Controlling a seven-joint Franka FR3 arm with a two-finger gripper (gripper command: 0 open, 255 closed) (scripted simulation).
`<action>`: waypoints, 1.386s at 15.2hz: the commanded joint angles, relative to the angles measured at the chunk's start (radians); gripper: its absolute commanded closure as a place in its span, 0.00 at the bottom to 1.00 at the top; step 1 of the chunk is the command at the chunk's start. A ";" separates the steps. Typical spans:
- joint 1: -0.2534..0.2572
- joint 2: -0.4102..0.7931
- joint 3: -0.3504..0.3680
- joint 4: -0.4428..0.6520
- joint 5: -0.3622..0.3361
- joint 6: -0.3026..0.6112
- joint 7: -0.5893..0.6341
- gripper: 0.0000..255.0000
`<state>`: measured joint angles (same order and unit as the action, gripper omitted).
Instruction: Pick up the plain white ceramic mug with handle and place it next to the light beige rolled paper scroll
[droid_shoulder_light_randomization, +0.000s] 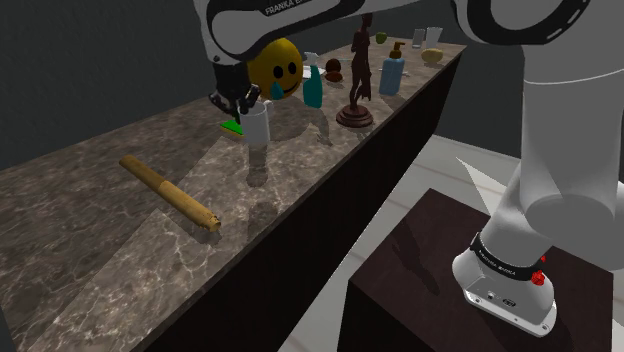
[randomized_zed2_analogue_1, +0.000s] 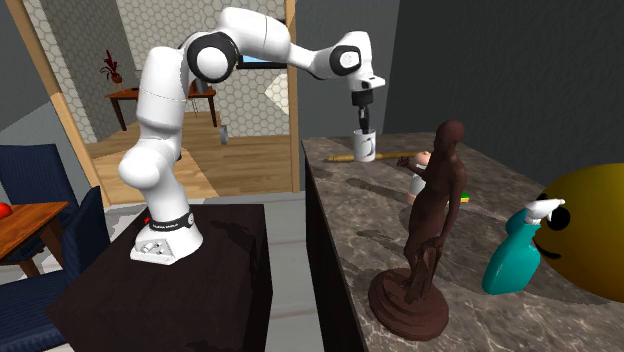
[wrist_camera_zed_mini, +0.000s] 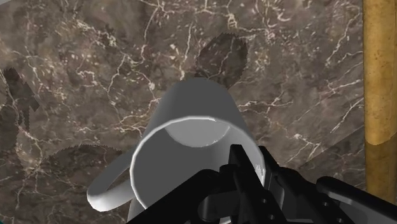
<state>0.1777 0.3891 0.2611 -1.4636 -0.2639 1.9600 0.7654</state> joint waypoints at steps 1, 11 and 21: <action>-0.002 0.000 -0.001 -0.028 -0.002 0.028 0.005 1.00; -0.003 0.028 -0.009 -0.121 -0.022 0.146 0.032 1.00; -0.001 0.066 -0.018 -0.176 -0.044 0.236 0.056 1.00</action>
<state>0.1768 0.4532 0.2430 -1.6399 -0.3068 2.1938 0.8204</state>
